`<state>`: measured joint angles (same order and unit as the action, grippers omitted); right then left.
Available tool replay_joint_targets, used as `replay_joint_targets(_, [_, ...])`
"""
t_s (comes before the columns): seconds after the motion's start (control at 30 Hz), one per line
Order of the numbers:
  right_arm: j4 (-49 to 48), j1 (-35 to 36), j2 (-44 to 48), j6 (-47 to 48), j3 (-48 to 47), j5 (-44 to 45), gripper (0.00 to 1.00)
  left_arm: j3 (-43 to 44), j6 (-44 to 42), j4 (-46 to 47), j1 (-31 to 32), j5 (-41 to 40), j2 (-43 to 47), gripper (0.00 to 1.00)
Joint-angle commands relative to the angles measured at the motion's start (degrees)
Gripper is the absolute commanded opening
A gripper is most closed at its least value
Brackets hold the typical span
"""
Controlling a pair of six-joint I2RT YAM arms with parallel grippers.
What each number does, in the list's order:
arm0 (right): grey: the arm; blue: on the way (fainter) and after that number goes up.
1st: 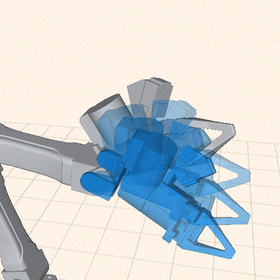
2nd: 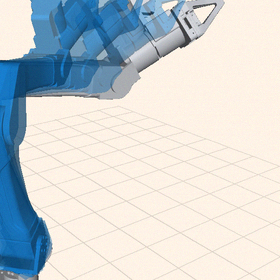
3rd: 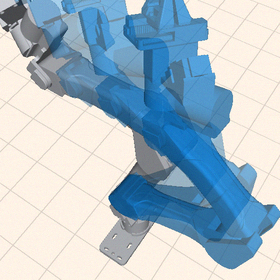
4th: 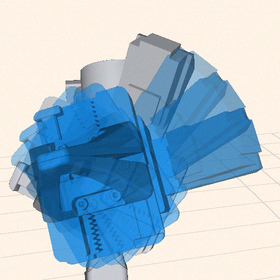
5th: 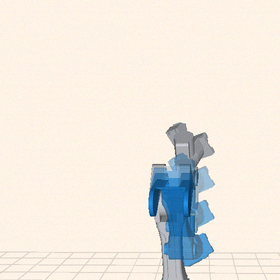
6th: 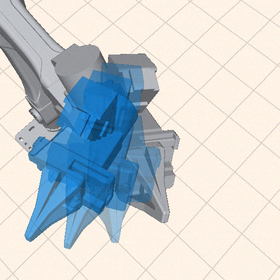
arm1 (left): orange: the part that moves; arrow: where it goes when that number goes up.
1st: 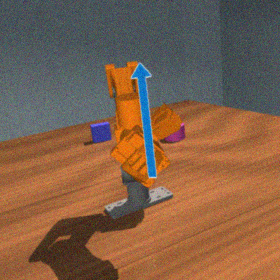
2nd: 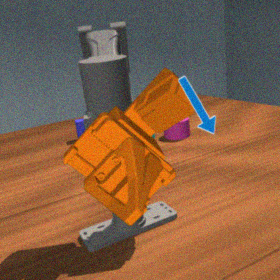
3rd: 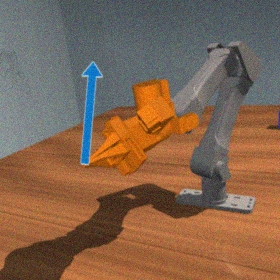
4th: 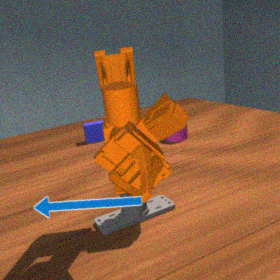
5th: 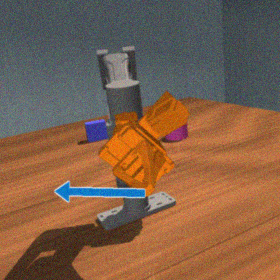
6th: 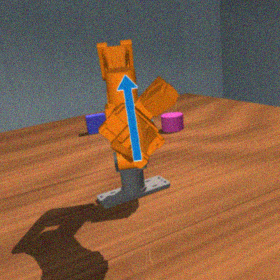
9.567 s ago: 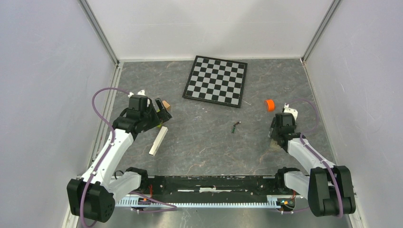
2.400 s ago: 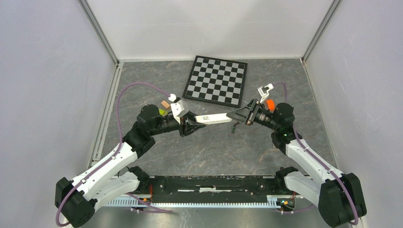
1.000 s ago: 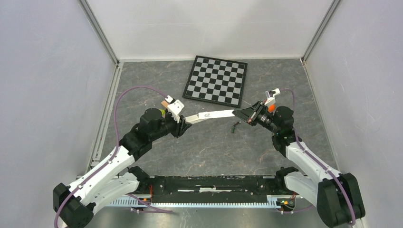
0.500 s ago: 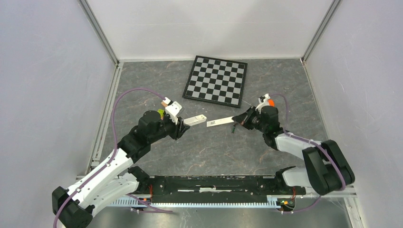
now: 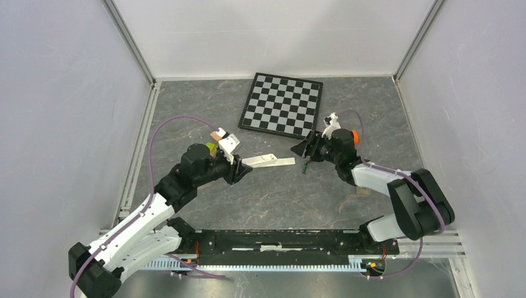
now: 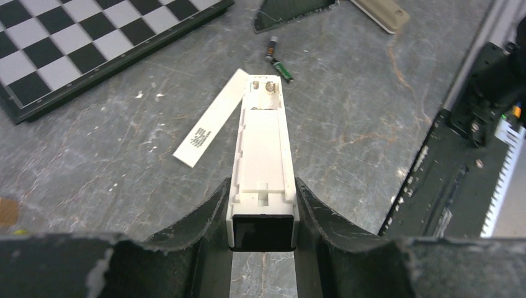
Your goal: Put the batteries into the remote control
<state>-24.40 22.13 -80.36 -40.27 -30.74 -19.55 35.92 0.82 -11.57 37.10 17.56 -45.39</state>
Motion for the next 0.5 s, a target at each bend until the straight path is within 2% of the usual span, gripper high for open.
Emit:
replay_joint_targets(0.0, [4.1,0.1,7.4,9.8,-3.7,-11.8,0.83,3.1,-5.2,3.2,0.1,9.1,0.2,0.02])
replay_joint_targets(0.17, [-3.2,0.1,16.7,10.5,-0.6,-28.2,0.90,6.7,-14.8,0.4,0.1,22.8,-1.1,0.02])
replay_joint_targets(0.3, [-9.5,1.3,22.1,9.0,1.7,-35.7,0.93,7.0,-19.9,0.2,0.1,33.3,-1.2,0.02])
replay_joint_targets(0.37, [-9.7,3.5,25.2,13.0,3.0,-36.7,0.94,5.8,-21.5,1.6,0.1,36.7,-1.0,0.02])
replay_joint_targets(0.47, [-1.6,8.2,28.2,26.0,2.0,-36.1,0.95,7.0,-21.5,1.1,0.1,38.1,-2.5,0.02])
